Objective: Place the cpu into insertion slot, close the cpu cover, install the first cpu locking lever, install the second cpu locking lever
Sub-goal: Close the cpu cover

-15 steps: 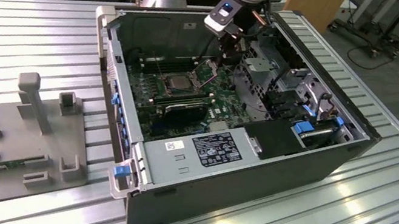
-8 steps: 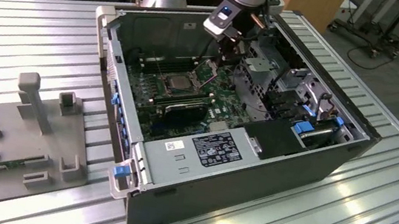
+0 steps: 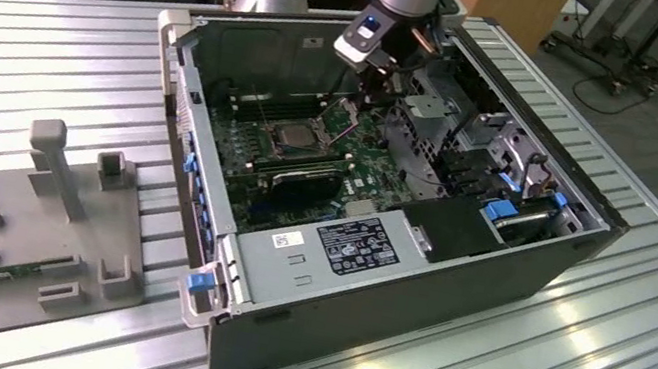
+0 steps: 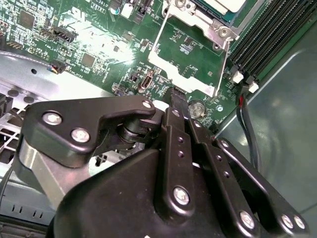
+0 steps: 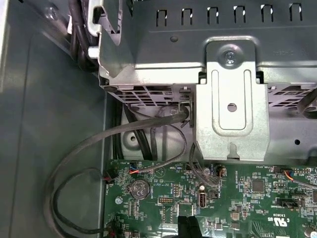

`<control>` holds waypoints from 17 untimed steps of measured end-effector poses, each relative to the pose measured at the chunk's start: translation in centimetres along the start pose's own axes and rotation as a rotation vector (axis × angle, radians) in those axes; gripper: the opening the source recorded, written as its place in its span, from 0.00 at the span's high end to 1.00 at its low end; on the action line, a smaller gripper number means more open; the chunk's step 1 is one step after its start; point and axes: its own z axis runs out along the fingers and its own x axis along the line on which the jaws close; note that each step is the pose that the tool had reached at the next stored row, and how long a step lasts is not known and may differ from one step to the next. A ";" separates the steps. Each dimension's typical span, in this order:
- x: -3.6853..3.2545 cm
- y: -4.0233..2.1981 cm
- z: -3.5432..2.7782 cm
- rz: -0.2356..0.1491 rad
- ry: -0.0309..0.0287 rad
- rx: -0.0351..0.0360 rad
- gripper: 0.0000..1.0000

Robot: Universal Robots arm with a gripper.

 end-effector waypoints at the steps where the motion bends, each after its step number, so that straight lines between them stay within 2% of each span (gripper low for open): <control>1: 0.00 0.00 0.07 0.000 0.0000 0.0000 0.89; 12: -0.01 -0.07 0.27 0.000 0.0001 -0.0008 0.89; 14: -0.01 -0.23 0.26 0.000 0.0000 -0.0034 0.89; 17: 0.00 -0.79 0.25 0.000 0.0001 -0.0109 0.89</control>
